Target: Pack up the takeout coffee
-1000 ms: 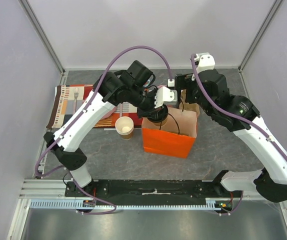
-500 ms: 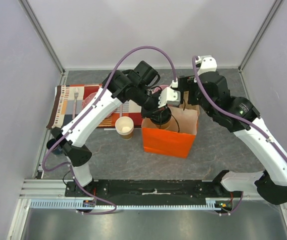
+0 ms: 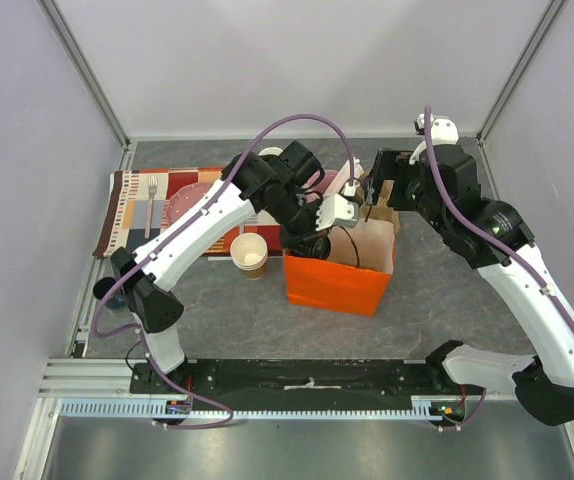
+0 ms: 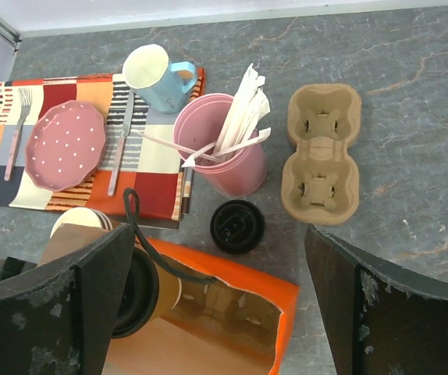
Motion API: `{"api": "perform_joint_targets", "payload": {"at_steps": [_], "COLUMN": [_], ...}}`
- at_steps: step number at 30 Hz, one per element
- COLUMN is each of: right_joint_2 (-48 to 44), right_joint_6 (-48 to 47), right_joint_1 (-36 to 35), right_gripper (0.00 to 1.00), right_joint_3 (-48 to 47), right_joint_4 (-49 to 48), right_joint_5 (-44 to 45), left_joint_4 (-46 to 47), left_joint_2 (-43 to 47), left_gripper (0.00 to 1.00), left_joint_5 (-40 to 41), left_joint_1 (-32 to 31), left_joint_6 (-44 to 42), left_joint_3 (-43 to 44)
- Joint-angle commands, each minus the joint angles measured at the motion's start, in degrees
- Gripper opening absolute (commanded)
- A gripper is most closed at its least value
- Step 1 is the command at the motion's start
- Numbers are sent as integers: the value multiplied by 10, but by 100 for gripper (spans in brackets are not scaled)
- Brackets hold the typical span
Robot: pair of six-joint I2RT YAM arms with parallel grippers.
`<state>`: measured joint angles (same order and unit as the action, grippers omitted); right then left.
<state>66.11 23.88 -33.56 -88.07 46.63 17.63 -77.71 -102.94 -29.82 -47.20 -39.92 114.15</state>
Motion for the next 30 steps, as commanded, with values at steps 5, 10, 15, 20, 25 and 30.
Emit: {"api": "perform_joint_targets", "payload": {"at_steps": [5, 10, 15, 20, 25, 30], "right_joint_2": [-7, -9, -14, -15, -12, -11], "right_joint_6": [26, 20, 14, 13, 10, 1], "right_joint_1": [16, 17, 17, 17, 17, 17], "right_gripper": [98, 98, 98, 98, 98, 98], "right_joint_3": [14, 22, 32, 38, 37, 35], "right_joint_4": [-30, -30, -30, -32, -33, -33], "right_joint_5": [-37, -46, -51, -57, -67, -71], "left_joint_4": [18, 36, 68, 134, 183, 201], "left_joint_2": [22, 10, 21, 45, 63, 85], "left_gripper": [2, 2, 2, 2, 2, 2], "left_joint_5": [36, 42, 42, 42, 33, 16], "left_joint_1": [-10, -18, -19, -19, -18, -18], "left_joint_6": [4, -1, -10, -2, 11, -6], "left_joint_3": [-45, -57, -110, -164, -216, -264]}}
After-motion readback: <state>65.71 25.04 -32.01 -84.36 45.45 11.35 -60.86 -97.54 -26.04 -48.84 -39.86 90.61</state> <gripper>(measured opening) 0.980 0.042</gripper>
